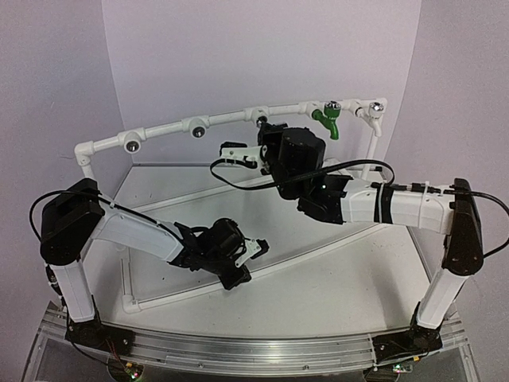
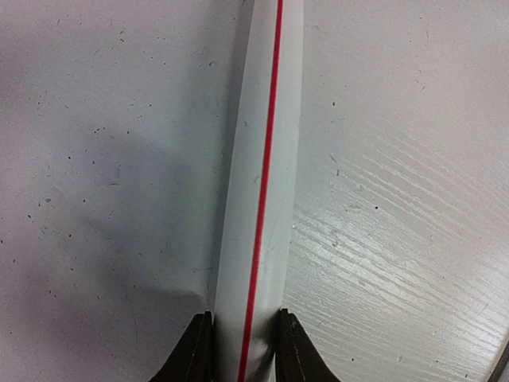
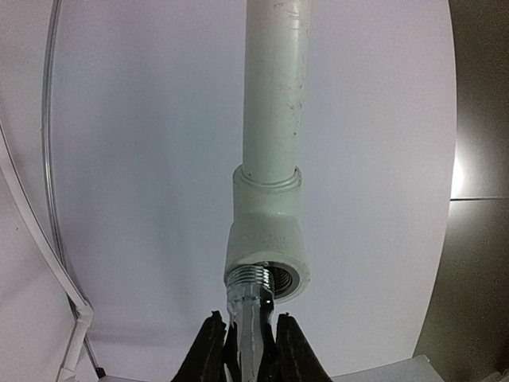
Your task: Install the water faucets
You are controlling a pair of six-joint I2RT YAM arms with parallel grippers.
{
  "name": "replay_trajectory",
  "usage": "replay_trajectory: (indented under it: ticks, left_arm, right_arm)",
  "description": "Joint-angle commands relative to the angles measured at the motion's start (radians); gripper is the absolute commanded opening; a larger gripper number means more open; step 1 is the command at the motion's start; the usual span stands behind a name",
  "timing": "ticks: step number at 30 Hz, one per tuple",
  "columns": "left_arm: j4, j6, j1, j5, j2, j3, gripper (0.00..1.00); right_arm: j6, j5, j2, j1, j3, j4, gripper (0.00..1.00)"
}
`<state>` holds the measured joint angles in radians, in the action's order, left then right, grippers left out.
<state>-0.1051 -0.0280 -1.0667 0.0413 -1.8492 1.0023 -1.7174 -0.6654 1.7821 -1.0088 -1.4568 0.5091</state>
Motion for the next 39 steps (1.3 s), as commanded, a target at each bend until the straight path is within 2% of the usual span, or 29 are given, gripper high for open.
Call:
replay_trajectory:
  ticks: [1,3,7,17,39]
  left_arm:
    - [-0.080,-0.021,-0.038,0.053,-0.046,0.018,0.22]
    - [-0.086,-0.024,-0.040,0.050,-0.054,0.022,0.20]
    - [-0.097,-0.024,-0.051,0.019,-0.066,0.026,0.09]
    - [-0.102,-0.041,-0.069,-0.003,-0.079,0.030,0.00]
    - [-0.112,-0.042,-0.079,-0.015,-0.098,0.039,0.00]
  right_arm:
    - [0.003,0.024,0.015,0.003,-0.080,0.028,0.00]
    - [0.013,0.023,0.018,0.003,-0.093,0.014,0.00]
    - [0.013,0.020,0.020,0.004,-0.093,0.014,0.00]
    - [0.011,0.021,0.007,0.004,-0.066,0.043,0.00]
    - [0.025,0.009,-0.046,0.039,-0.025,0.028,0.00]
